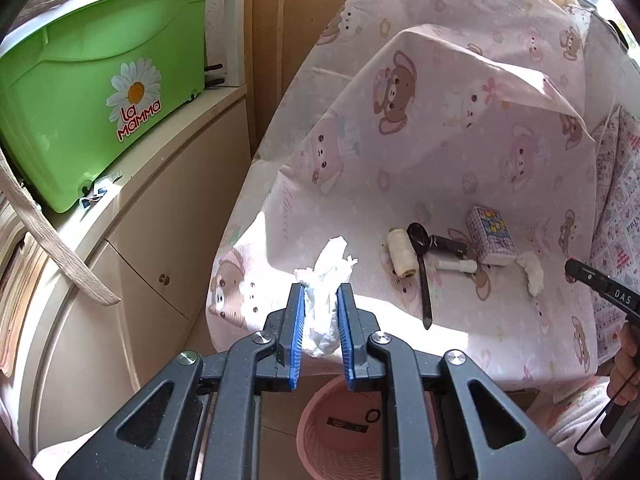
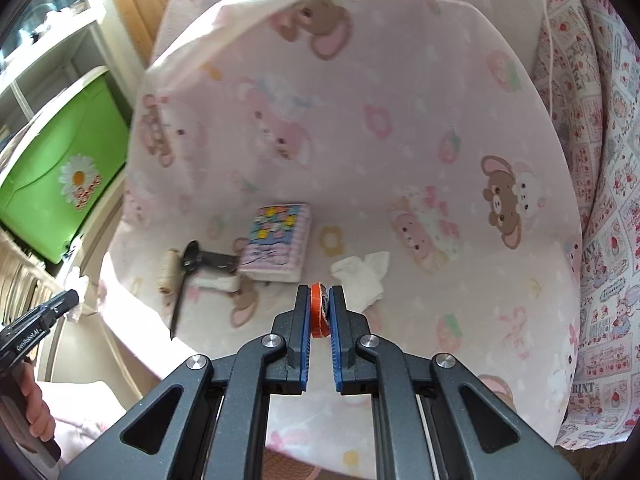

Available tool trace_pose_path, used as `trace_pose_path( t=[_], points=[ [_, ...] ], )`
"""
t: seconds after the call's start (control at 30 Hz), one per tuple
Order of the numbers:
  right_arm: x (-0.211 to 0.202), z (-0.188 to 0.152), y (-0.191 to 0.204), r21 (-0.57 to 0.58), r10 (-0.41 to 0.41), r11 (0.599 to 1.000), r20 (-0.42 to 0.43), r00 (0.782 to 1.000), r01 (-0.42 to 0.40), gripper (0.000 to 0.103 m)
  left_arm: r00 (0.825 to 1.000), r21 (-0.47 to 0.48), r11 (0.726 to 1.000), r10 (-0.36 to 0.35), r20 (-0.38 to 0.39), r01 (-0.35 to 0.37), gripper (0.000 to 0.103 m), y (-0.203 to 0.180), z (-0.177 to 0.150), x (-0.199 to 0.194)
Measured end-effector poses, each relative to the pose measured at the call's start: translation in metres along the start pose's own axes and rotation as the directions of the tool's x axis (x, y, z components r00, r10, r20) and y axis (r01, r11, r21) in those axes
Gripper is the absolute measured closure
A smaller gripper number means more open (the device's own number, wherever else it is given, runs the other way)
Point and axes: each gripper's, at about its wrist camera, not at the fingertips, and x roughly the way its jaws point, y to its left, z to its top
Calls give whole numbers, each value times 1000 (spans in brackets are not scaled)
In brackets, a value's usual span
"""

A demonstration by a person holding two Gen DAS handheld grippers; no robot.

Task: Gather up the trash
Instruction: 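Carry tissue and tape roll over the basket and open both grippers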

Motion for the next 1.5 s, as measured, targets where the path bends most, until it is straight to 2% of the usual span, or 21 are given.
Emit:
trace_pose_path(
  t=[0.13,0.23,0.37,0.5,0.6,0.8,1.03,1.13,1.27,1.3,1.4,1.43,1.5],
  points=[
    [-29,-14,21,-36,91,995,16,996,-90,94,1000,28,999,-16,-27,16,87,-5,-14,-17],
    [-46,-30,40,-81,129,989,26,991,-127,94,997,23,998,-52,-63,54,87,-6,-26,-19],
    [-56,-50,59,-106,162,981,10,987,-160,94,992,38,999,-33,-123,38,87,-8,-46,-2],
    [-58,-67,71,-135,180,974,-10,984,-179,94,974,8,997,-76,-213,80,87,-3,-61,16],
    [-52,-77,77,-170,165,971,-22,986,-166,94,962,13,997,-76,-263,82,87,-5,-71,28],
    [-22,-94,82,-200,147,965,-117,982,-169,94,929,-19,993,-112,-352,113,87,-5,-86,47],
    [1,-110,91,-215,148,957,-207,967,-192,94,912,-16,994,-103,-397,106,86,-7,-96,60],
    [21,-122,98,-231,124,955,-266,956,-188,94,889,-15,993,-111,-444,116,86,-9,-103,72],
    [49,-137,107,-270,61,950,-324,944,-154,94,845,-57,988,-150,-512,141,85,-8,-112,91],
    [56,-141,109,-275,49,950,-336,941,-147,94,841,-59,989,-149,-521,139,85,-7,-113,94],
    [73,-151,112,-278,25,951,-375,927,-138,94,836,-44,996,-92,-542,81,84,-5,-122,109],
    [79,-154,113,-283,13,950,-388,921,-133,94,827,-40,998,-67,-558,54,84,-3,-127,117],
    [93,-161,115,-303,-27,947,-407,913,-107,94,794,-50,998,-49,-605,24,84,0,-137,134]
  ],
)
